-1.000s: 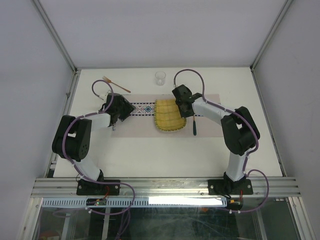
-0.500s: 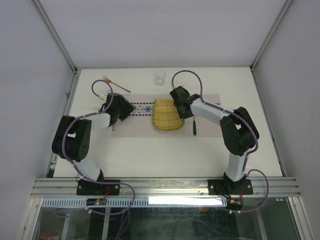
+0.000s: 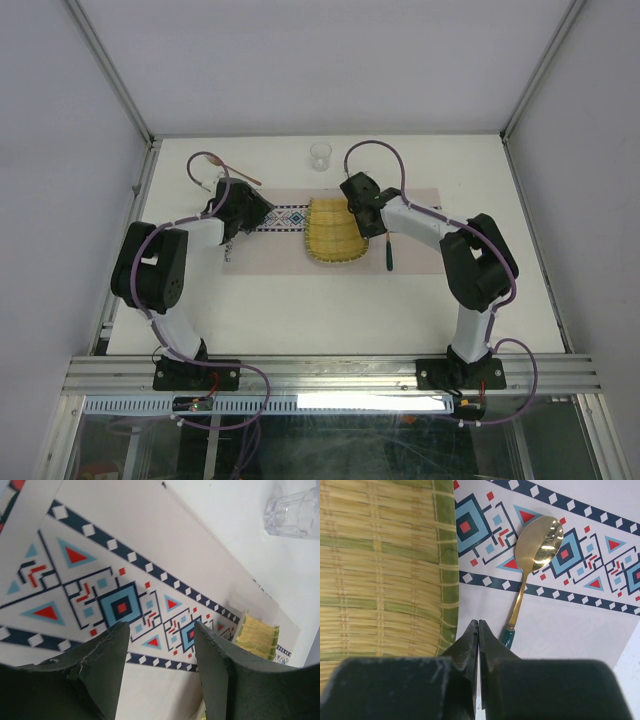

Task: Set the dinner table for one person
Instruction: Adjust the plate on the napkin.

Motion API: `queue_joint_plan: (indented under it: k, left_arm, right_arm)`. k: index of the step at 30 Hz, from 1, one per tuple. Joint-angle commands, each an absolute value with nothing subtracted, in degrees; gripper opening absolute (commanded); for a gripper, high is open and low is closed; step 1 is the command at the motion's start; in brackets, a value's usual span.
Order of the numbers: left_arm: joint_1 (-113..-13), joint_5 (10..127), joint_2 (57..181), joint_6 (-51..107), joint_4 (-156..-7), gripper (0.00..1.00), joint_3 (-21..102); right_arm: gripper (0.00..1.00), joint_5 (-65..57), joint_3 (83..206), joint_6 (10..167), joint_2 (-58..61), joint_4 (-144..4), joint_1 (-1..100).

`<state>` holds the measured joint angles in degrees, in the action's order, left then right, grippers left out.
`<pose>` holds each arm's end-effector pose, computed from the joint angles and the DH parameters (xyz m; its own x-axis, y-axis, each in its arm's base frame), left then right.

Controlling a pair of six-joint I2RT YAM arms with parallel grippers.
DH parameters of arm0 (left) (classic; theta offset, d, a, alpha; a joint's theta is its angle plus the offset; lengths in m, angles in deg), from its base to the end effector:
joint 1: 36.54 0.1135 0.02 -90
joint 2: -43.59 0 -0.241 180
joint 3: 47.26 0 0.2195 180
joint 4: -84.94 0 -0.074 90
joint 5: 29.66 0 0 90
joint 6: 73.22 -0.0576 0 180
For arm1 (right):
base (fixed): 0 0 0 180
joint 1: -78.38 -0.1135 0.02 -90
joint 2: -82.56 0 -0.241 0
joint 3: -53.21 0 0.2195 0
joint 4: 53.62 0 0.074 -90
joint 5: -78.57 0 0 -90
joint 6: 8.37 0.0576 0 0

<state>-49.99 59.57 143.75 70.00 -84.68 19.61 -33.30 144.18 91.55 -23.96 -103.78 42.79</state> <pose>0.3320 -0.0786 0.1394 -0.5808 -0.6846 -0.4405 -0.4043 0.7123 -0.5738 0.2991 0.1877 0.1695 -0.8017 -0.3772 -0.4637 -0.2816 0.9226 -0.2636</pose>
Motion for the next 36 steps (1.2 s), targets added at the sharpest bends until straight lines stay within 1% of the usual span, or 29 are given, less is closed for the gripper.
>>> queue_joint_plan:
  k: [1,18,36]
  left_arm:
    - [-50.5,61.52,146.26,69.72,-88.29,0.55,24.55]
    - [-56.07,65.05,156.09,69.34,-94.18,0.54,35.42]
    - [-59.17,64.83,159.62,70.28,-96.36,0.54,38.85]
  right_arm:
    - [0.0,-34.3,146.03,90.77,-23.27,-102.43,43.18]
    - [0.0,-33.1,146.74,90.07,-24.47,-101.37,44.1]
    - [0.0,-30.24,145.06,91.67,-22.84,-101.38,43.68]
